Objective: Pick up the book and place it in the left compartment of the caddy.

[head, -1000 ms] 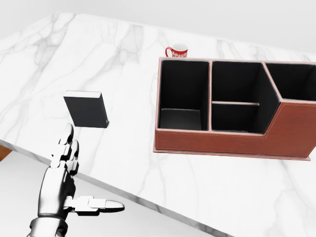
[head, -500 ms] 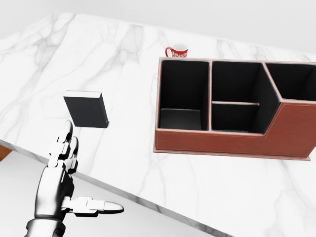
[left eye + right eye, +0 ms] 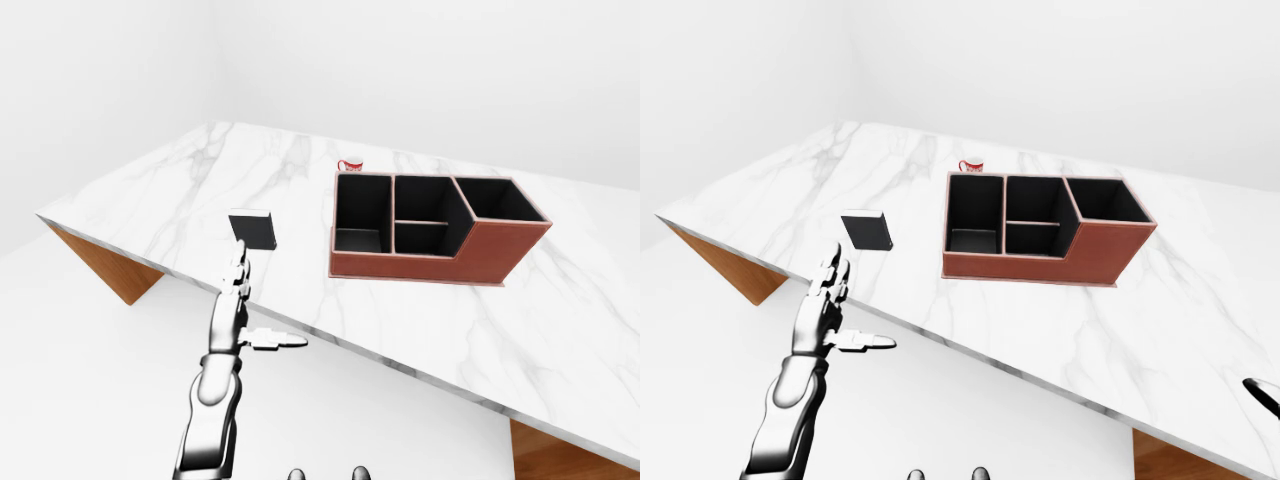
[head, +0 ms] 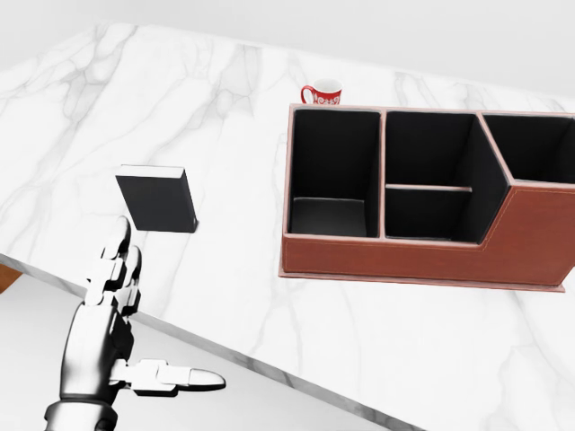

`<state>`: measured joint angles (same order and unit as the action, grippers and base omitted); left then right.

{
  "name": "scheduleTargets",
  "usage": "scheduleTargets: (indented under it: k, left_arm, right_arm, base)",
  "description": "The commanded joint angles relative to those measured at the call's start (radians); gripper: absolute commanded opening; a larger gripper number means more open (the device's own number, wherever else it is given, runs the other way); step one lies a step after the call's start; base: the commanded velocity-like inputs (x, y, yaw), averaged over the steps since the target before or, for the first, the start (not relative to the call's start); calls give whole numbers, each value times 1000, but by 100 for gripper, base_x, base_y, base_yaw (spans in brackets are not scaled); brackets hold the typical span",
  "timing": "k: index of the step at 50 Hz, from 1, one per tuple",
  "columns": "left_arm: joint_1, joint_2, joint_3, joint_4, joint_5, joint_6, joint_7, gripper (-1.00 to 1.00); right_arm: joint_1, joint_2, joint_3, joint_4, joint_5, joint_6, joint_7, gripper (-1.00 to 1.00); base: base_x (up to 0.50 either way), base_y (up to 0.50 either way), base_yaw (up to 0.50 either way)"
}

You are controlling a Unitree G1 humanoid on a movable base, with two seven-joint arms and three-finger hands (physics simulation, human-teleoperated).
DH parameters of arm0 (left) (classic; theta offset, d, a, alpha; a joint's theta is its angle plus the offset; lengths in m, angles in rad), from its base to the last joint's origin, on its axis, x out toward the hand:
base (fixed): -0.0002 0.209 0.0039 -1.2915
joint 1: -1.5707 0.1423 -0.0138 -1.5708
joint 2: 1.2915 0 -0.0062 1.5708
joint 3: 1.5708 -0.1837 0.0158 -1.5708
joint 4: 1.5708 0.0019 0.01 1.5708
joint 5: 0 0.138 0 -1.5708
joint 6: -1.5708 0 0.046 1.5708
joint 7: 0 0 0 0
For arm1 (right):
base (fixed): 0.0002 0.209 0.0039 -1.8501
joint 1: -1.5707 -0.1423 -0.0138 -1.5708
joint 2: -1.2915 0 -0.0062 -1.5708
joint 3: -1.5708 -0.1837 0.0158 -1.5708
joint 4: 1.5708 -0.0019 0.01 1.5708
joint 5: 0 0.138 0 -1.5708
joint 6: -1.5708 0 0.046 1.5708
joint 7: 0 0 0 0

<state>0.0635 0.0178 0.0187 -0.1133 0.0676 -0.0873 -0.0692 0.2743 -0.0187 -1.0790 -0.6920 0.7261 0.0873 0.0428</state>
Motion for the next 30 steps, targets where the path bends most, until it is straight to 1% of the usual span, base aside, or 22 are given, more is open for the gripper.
scheduleTargets:
  k: [1,10,20,22,30]
  left_arm:
    - [8,-1,0,-15,2,0,4,100]
    - [-1,1,2,8,-2,0,0,100]
    - [4,1,3,-3,-6,0,-3,100]
    - [12,0,6,-27,-16,0,-7,100]
    - [5,1,5,-6,-15,0,-9,100]
  right_arm:
    - [0,-8,-8,8,13,0,-5,100]
    - [1,-4,-3,6,5,0,2,100]
    - [-1,-2,2,18,-11,0,7,100]
    - [-1,-2,5,23,-15,0,9,100]
    - [2,1,-2,3,-9,0,5,100]
  base:
    - [0,0,0]
    - [0,0,0]
    - [0,0,0]
    - [0,0,0]
    - [0,0,0]
